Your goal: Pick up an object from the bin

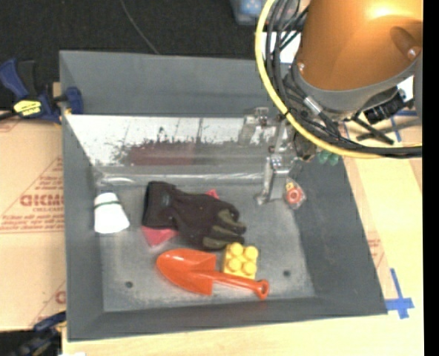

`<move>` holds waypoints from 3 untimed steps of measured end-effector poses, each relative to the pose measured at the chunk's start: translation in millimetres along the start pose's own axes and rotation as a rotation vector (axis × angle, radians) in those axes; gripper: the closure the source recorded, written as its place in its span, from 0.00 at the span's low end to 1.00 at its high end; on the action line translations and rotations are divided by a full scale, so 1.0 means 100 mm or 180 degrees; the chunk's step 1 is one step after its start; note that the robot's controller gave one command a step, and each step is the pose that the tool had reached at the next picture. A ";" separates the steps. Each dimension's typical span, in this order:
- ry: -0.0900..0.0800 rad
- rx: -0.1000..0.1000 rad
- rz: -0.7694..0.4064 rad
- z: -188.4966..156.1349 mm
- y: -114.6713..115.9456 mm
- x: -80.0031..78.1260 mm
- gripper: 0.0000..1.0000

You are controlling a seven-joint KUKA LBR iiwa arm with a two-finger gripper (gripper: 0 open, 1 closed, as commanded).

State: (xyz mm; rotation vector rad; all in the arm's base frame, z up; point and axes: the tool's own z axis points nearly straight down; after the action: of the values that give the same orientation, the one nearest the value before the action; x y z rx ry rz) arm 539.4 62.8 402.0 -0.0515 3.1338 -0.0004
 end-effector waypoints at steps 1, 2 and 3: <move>0.0007 -0.0003 -0.0120 1.01 0.08 0.27 0.00; -0.0011 0.0001 -0.0238 1.09 0.07 0.12 0.00; 0.0031 0.0000 -0.0404 1.86 0.26 0.30 0.00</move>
Offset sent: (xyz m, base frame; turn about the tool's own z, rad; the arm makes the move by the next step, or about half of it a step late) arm -0.0010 0.0067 -0.0881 -0.0978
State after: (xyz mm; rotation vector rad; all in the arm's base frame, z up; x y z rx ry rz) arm 509.8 87.8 215.7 -0.2510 3.1341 -0.0012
